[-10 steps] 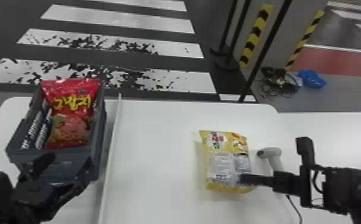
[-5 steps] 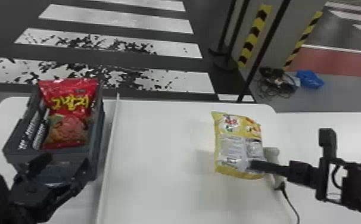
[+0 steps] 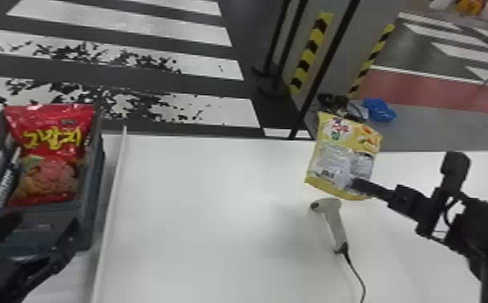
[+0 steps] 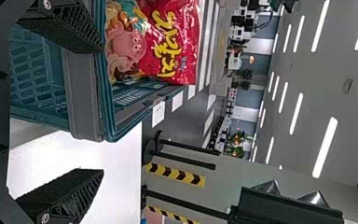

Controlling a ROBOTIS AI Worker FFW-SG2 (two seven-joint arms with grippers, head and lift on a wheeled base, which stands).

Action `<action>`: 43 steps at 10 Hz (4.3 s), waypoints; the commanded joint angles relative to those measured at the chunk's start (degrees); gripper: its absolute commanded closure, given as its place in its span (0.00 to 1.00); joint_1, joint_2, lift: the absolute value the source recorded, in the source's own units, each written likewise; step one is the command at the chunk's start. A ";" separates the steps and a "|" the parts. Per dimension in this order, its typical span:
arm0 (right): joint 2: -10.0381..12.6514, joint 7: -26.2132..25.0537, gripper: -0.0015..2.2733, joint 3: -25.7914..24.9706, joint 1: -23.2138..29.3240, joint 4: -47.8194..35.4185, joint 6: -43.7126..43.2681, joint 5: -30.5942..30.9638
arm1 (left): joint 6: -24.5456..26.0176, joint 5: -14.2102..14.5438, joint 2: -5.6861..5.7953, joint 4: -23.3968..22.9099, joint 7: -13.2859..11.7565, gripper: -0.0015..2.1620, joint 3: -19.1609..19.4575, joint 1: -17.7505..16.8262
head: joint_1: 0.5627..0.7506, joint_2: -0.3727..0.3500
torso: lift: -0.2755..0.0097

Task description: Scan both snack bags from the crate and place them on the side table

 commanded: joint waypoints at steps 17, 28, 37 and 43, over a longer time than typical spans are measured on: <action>-7.13 -31.01 0.01 0.06 -8.90 44.83 -46.57 4.13 | -0.18 0.88 1.32 -0.08 0.07 0.04 -1.05 -0.19 | 0.70 0.03 | 0.63; 8.25 -31.36 0.02 13.41 12.28 -2.01 -46.40 0.43 | 0.35 -0.44 0.53 -3.42 0.07 0.04 -0.26 1.57 | 0.70 0.03 | 0.63; 17.31 -41.73 0.02 39.78 31.70 -12.12 -74.70 15.02 | 0.88 -2.02 -1.84 -5.80 0.16 0.04 0.35 2.09 | 0.70 0.34 | 0.63; 17.22 -43.58 0.03 42.33 34.25 -6.14 -81.90 14.15 | 2.63 -2.37 -1.49 -7.29 0.07 0.04 0.18 1.13 | 0.70 0.40 | 0.63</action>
